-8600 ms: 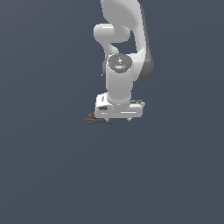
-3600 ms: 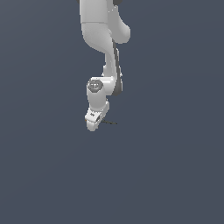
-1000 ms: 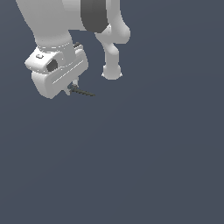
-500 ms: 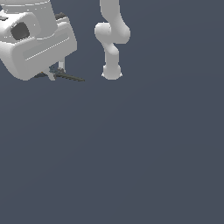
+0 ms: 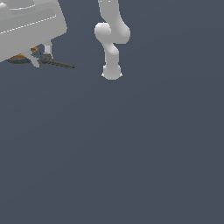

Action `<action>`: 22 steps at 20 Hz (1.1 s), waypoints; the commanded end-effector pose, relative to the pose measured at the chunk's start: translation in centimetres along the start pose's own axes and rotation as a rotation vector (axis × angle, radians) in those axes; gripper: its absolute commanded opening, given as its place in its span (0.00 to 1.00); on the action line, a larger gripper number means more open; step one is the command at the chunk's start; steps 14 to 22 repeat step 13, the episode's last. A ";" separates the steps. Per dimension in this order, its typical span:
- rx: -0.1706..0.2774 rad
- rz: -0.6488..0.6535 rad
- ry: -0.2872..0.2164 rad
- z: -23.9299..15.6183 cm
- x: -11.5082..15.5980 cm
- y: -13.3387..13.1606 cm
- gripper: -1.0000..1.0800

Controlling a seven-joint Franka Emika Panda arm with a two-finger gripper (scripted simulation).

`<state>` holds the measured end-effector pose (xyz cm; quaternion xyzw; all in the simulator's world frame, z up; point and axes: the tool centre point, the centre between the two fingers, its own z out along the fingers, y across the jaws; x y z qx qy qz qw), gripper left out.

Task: Pick up the object and move it to a goal position.

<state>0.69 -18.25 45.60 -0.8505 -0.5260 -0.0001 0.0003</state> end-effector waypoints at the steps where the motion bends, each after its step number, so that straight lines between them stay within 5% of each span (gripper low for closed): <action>1: 0.000 0.000 0.000 -0.9 -0.1 0.3 0.00; 22: 0.000 0.000 0.000 -2.3 -0.2 0.9 0.00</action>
